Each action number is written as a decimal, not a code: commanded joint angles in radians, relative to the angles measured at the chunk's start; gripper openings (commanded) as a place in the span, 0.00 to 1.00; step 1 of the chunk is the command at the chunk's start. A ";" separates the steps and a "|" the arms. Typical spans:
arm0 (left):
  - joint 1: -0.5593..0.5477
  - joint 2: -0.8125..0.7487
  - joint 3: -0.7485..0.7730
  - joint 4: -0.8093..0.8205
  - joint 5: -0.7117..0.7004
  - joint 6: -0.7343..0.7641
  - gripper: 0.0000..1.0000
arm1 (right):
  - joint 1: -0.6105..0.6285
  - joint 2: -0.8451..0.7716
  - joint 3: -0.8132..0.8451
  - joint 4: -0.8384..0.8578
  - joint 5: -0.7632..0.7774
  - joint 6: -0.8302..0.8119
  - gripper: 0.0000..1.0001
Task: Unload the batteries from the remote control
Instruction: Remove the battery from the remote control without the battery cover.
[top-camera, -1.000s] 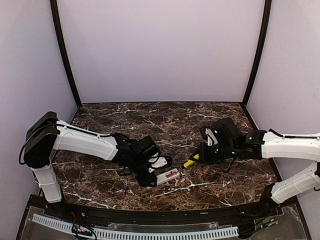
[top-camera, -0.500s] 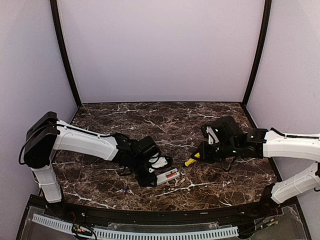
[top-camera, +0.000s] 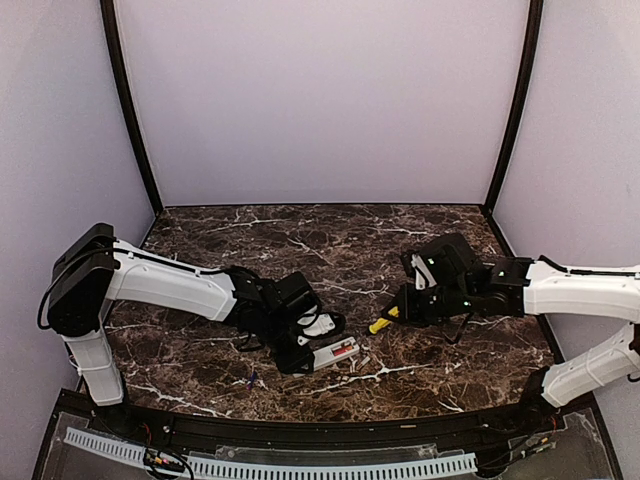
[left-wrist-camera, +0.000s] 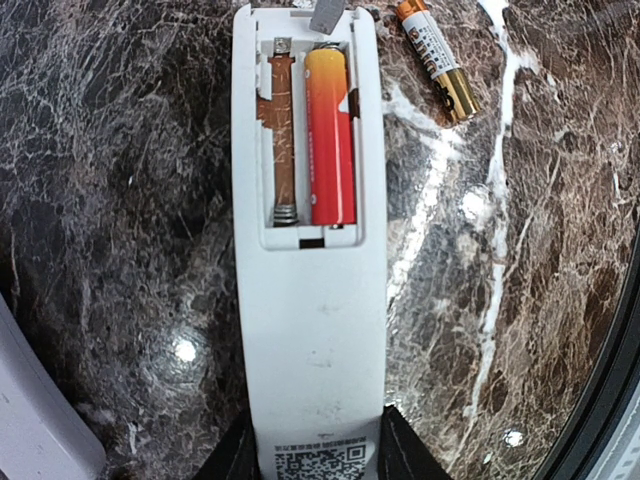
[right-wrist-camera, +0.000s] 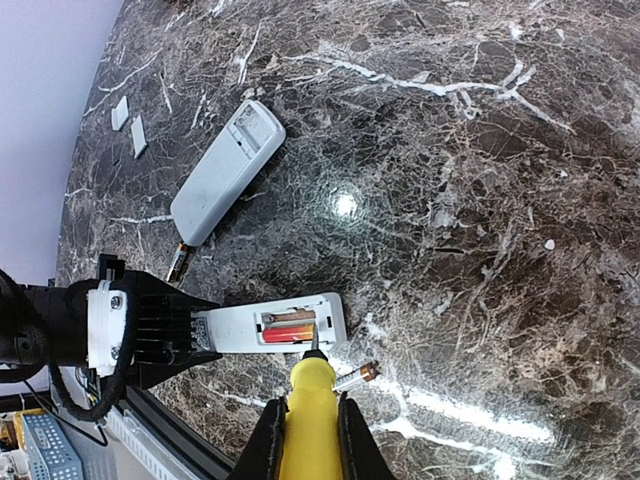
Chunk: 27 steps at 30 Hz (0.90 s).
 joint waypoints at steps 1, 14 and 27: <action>-0.013 0.008 -0.001 -0.031 -0.009 0.020 0.36 | -0.005 0.014 0.009 0.027 -0.004 -0.005 0.00; -0.013 0.012 0.000 -0.033 -0.009 0.020 0.36 | -0.005 0.026 0.008 0.024 -0.021 0.002 0.00; -0.015 0.016 0.001 -0.035 -0.007 0.020 0.36 | -0.038 0.029 -0.053 0.101 -0.110 0.054 0.00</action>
